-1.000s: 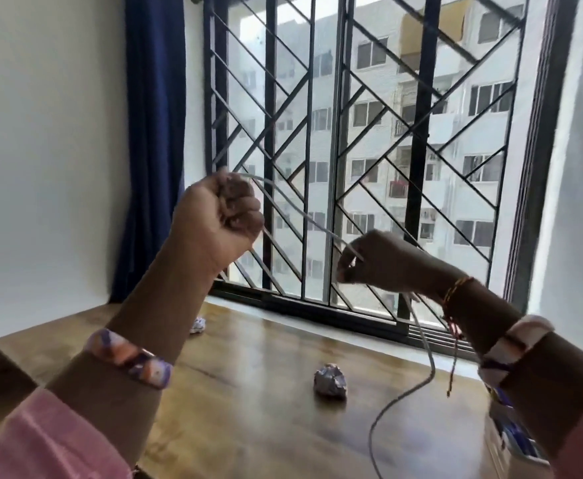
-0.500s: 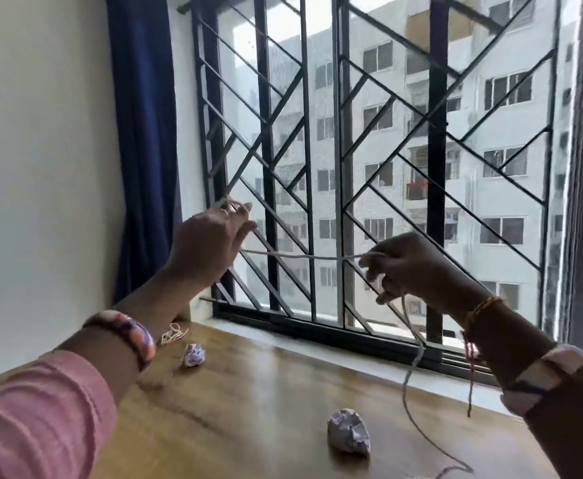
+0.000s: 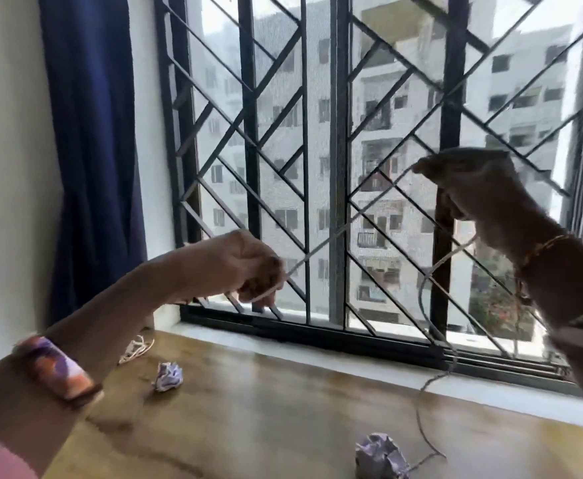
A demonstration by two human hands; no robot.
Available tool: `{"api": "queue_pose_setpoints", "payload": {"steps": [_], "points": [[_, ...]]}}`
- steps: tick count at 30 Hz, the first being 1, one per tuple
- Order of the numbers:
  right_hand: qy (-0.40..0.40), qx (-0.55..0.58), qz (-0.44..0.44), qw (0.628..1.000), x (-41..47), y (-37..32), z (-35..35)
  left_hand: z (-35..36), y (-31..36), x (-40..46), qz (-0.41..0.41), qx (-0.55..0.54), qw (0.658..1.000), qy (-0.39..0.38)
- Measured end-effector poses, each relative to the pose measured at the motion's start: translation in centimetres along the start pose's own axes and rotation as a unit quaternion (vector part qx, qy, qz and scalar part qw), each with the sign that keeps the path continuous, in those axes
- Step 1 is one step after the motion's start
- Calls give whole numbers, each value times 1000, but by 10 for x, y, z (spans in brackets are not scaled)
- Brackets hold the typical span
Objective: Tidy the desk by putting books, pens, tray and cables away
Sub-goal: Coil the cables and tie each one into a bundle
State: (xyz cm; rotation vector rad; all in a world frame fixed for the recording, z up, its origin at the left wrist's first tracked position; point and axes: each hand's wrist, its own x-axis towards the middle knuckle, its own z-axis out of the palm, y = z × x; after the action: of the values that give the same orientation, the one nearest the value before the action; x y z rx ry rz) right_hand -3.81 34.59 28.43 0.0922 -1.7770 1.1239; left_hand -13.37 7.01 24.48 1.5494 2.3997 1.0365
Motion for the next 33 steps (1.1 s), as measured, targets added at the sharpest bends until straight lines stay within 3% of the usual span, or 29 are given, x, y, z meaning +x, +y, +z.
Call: {"api": "queue_pose_setpoints", "payload": {"steps": [7, 10, 13, 14, 17, 19, 21, 23, 26, 28, 30, 32, 33], "points": [[68, -110, -42, 991, 20, -13, 67, -16, -63, 10, 52, 39, 994, -85], [91, -120, -11, 989, 22, -17, 78, -18, -77, 20, 99, -27, 995, -15], [87, -148, 7, 985, 22, -27, 82, -38, -89, 18, 68, -110, 988, 82], [75, -168, -2, 983, 22, -32, 85, -43, -92, 15, 54, -95, 992, 59], [34, -241, -72, 967, 22, -44, 108, -42, -93, -1, 44, 64, 990, -113], [42, -302, -109, 946, 24, -50, 121, -39, -86, -8, 68, 148, 978, -128], [47, -370, -145, 916, 26, -53, 131, -45, -75, -18, 97, 104, 985, -93], [50, -426, -163, 889, 26, -49, 134, -55, -66, -27, 102, -19, 993, -64], [58, -457, -142, 876, 17, -40, 132, -67, -64, -43, 72, -190, 979, -6], [60, -459, -122, 878, 5, -37, 129, -69, -71, -50, 11, -321, 947, 13], [69, -459, -122, 877, -9, -38, 126, -72, -77, -53, -60, -463, 883, 47], [78, -444, -123, 884, -26, -44, 121, -82, -91, -57, -108, -609, 772, 148], [78, -433, -125, 889, -33, -47, 119, -87, -94, -62, -116, -673, 697, 217]]}}
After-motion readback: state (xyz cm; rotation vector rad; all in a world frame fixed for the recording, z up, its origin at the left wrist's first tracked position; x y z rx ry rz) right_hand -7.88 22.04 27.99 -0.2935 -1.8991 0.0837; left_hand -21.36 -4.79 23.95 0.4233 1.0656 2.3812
